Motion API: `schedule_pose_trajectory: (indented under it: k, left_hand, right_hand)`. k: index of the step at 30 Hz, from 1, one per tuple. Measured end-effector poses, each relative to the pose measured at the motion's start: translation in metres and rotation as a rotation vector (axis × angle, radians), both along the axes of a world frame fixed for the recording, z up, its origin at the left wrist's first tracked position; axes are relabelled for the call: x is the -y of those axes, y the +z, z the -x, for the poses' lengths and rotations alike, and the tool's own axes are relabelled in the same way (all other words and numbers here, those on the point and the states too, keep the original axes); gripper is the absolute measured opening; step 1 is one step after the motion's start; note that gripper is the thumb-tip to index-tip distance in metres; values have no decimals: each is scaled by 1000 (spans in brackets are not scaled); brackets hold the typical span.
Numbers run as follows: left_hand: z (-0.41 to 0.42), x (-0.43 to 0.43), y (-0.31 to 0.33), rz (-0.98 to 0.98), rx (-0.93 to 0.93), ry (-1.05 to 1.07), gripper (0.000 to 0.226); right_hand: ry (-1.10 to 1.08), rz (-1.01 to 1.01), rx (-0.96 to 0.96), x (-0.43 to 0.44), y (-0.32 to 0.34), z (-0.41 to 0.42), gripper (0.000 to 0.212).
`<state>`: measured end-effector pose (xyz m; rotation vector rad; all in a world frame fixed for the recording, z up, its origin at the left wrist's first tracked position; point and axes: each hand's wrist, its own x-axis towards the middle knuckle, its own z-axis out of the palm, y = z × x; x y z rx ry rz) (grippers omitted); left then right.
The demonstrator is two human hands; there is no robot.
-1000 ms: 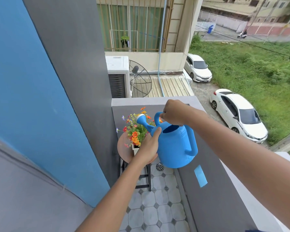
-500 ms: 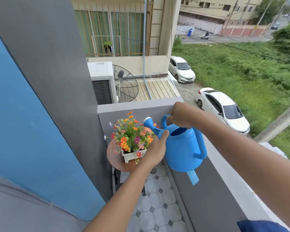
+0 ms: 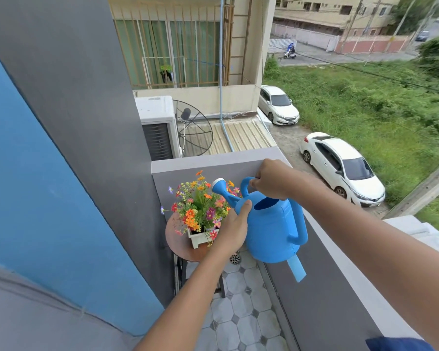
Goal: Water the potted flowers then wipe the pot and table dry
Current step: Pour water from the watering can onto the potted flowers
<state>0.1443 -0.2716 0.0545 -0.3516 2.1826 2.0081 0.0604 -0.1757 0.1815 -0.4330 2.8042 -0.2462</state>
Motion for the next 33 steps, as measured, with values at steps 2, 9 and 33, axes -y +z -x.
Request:
schedule_pose_trajectory:
  k: [2,9,33]
  left_hand:
    - [0,3,-2,-32,13,21,58]
    - [5,-5,-4,3,19,4,79]
    - [-27,-5,-2,62,49,32,69]
  right_hand:
    - [-3,12,-8,4,-1,0,26]
    - [-45,-5,-17,-4,1,1,21]
    - [8,122,50,-14,-6,-25,27]
